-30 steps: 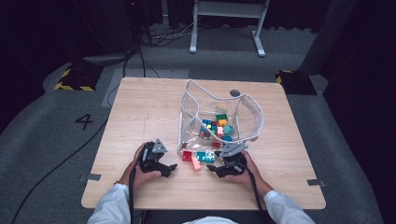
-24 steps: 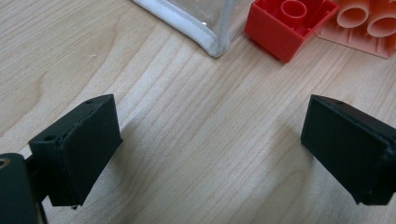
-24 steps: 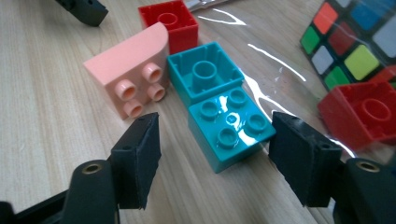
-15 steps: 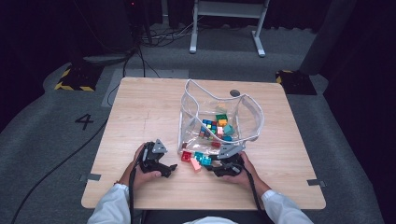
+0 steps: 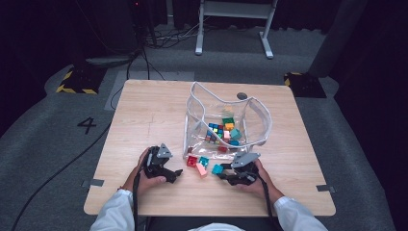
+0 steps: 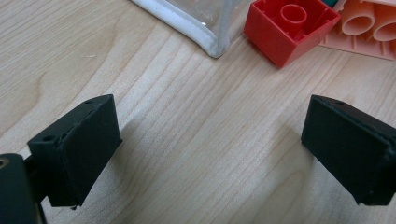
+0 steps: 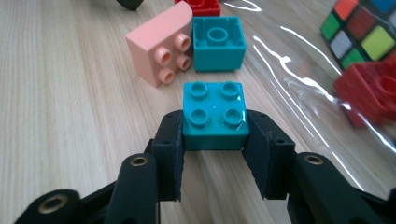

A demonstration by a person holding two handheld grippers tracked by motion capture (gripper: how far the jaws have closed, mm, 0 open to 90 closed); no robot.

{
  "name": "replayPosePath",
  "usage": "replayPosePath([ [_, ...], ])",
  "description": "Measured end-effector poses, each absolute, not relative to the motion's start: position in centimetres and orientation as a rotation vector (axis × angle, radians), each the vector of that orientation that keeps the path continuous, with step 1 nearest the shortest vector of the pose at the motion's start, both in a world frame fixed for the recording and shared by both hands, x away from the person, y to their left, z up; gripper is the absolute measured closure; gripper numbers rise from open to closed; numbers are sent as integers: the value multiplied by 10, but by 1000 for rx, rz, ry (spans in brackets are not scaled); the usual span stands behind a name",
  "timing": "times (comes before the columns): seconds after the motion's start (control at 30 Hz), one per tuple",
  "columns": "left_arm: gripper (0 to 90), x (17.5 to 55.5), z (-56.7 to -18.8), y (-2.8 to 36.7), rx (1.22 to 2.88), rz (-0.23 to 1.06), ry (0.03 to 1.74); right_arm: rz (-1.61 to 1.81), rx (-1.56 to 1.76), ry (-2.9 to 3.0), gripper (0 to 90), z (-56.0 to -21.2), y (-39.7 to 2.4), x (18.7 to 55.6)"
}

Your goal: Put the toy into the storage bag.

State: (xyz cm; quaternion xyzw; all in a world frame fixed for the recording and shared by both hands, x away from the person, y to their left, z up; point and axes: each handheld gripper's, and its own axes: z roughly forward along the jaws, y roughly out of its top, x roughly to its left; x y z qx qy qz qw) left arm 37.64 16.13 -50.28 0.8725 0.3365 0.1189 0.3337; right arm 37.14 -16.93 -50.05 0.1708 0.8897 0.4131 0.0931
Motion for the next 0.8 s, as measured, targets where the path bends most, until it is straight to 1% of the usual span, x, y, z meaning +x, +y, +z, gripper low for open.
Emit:
replayPosePath([
  [0.17, 46, 376, -503, 161, 2279, 311, 878, 1204, 549, 2633, 592, -494, -191, 364],
  [0.3, 46, 376, -503, 161, 2278, 311, 879, 1198, 512, 2590, 593, -486, -211, 361],
  [0.5, 46, 376, -503, 161, 2278, 311, 879, 1184, 579, 2523, 593, -474, -255, 356],
  [0.8, 46, 376, -503, 161, 2278, 310, 878, 1168, 711, 2414, 593, -460, -312, 365],
])
